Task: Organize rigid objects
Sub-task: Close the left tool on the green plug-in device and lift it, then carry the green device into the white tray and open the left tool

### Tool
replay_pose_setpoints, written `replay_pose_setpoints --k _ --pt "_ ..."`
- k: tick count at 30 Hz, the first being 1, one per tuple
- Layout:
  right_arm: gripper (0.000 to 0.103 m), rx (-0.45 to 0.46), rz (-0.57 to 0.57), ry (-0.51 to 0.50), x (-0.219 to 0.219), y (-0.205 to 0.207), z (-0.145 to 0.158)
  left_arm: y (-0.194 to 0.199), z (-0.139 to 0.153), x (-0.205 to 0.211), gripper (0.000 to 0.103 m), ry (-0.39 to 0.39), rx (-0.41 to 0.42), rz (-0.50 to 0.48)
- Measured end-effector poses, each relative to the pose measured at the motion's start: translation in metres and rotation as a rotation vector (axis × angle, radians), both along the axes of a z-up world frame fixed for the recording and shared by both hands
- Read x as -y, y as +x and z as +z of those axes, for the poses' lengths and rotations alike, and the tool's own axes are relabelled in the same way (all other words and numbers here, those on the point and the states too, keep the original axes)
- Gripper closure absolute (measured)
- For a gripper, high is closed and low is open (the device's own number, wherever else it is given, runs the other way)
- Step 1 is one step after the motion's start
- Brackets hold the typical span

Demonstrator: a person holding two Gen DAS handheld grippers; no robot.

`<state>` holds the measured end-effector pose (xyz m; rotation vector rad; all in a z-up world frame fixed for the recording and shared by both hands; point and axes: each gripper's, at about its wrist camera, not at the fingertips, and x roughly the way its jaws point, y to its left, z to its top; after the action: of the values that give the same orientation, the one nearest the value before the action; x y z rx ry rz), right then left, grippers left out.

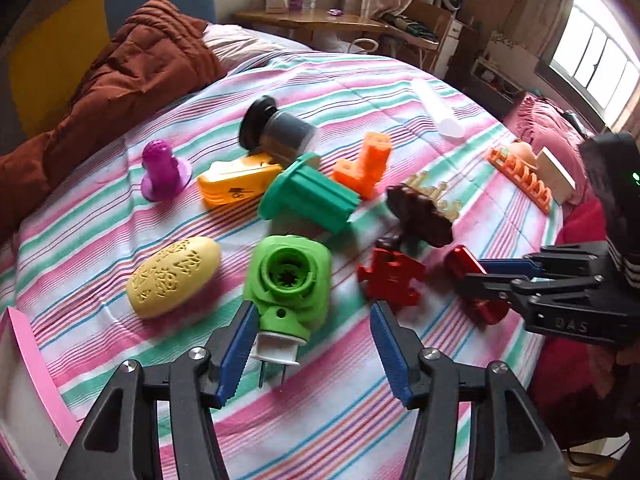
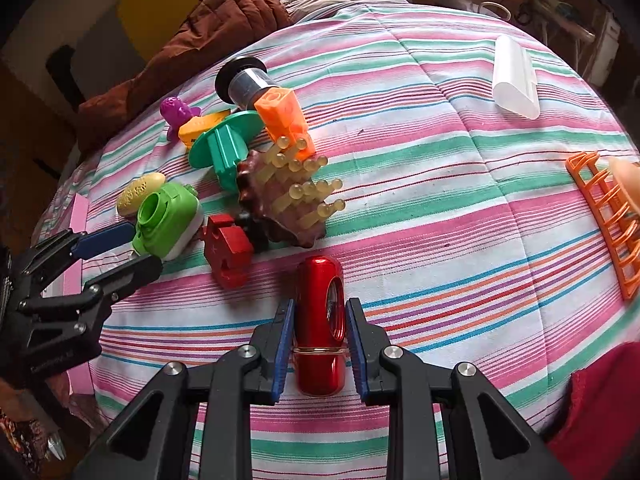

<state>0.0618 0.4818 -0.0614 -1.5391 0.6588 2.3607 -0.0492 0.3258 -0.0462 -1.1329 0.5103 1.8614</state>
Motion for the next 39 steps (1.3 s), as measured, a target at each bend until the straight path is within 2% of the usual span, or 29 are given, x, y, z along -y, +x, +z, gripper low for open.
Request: replay_pose_setpoints --k 2,5,8,10,18,24,30,35,39 --pt "0.077 0.0 0.001 0.002 -0.001 -0.001 0.0 0.002 0.001 -0.004 0.045 -0.015 -0.051 0.034" --pt "0.077 0.0 0.002 0.003 0.0 -0.001 0.0 -0.004 -0.003 -0.013 0.044 -0.022 -0.056 0.063" --pt "0.077 -0.003 0.003 0.008 0.001 -0.002 0.0 -0.004 -0.01 -0.023 0.043 -0.065 -0.118 0.071" --pt "0.077 -0.006 0.007 0.014 0.002 -0.001 0.0 -0.006 -0.018 -0.025 0.048 -0.098 -0.12 0.091" --pt "0.077 -0.041 0.02 0.032 0.002 -0.001 0.007 -0.006 -0.012 0.002 0.048 -0.026 -0.07 0.164" --pt "0.077 -0.058 0.103 0.024 0.02 -0.005 0.006 -0.01 -0.001 0.035 0.049 0.052 0.015 0.249" --pt "0.077 -0.069 0.16 0.0 0.036 -0.007 0.002 -0.006 0.015 0.071 0.049 0.132 0.055 0.296" --pt "0.077 -0.09 0.222 -0.024 0.055 -0.009 0.0 -0.003 0.035 0.107 0.049 0.192 0.02 0.34" --pt "0.077 -0.119 0.265 -0.059 0.066 -0.01 0.001 -0.014 0.041 0.147 0.049 0.213 0.023 0.426"
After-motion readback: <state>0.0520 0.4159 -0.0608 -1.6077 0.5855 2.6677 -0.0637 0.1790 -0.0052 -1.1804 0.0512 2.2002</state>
